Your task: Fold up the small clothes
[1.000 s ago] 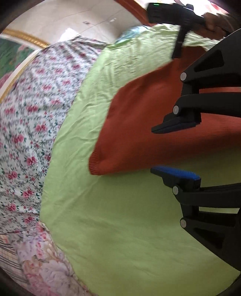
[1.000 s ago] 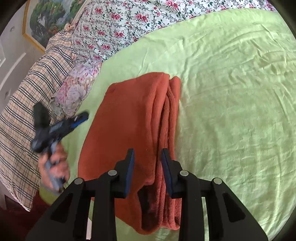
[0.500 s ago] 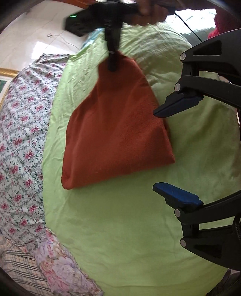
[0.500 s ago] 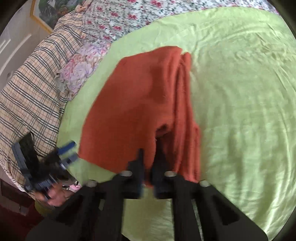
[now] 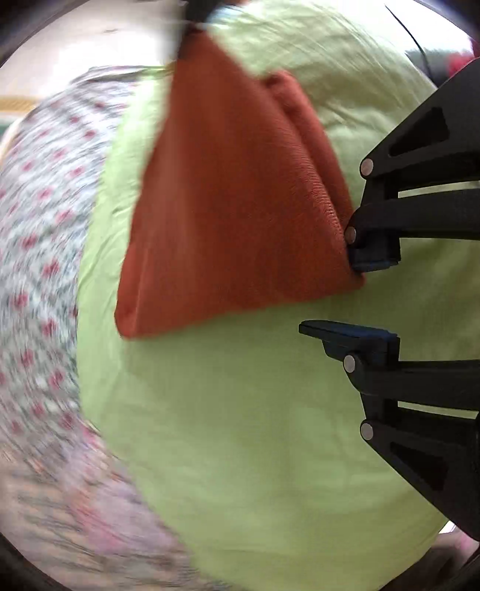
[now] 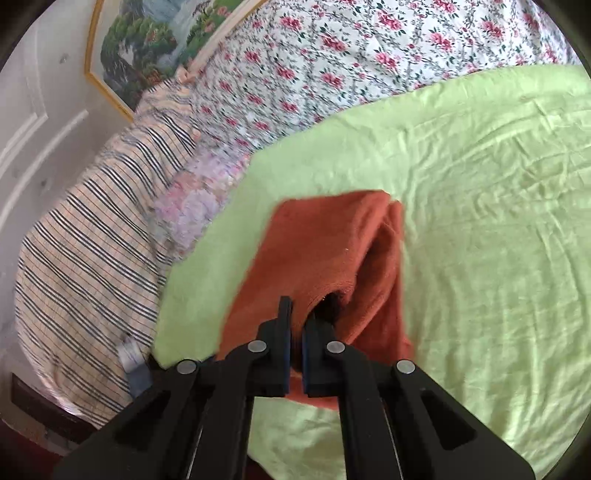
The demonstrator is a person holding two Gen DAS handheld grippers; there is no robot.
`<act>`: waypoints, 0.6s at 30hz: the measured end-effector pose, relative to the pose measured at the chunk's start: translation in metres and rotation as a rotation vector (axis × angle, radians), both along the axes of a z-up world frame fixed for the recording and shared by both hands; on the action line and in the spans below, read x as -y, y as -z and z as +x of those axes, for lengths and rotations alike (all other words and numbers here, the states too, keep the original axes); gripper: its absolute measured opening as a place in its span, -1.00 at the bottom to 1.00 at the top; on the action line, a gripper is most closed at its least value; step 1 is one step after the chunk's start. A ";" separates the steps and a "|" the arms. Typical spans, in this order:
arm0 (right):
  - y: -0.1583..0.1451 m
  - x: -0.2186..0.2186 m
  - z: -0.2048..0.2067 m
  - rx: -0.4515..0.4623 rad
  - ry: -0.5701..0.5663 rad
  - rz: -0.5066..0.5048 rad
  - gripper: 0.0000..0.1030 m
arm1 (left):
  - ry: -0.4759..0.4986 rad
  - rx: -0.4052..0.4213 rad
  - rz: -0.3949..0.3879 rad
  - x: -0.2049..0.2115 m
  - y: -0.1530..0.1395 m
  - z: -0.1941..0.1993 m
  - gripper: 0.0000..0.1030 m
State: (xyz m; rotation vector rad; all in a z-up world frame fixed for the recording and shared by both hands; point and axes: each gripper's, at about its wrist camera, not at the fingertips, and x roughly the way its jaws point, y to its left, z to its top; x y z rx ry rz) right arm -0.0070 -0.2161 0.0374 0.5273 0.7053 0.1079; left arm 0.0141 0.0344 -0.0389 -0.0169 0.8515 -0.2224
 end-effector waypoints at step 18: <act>0.081 -0.003 -0.014 -0.248 0.041 -0.228 -0.93 | 0.128 -0.061 -0.117 -0.026 -0.008 -0.029 -0.64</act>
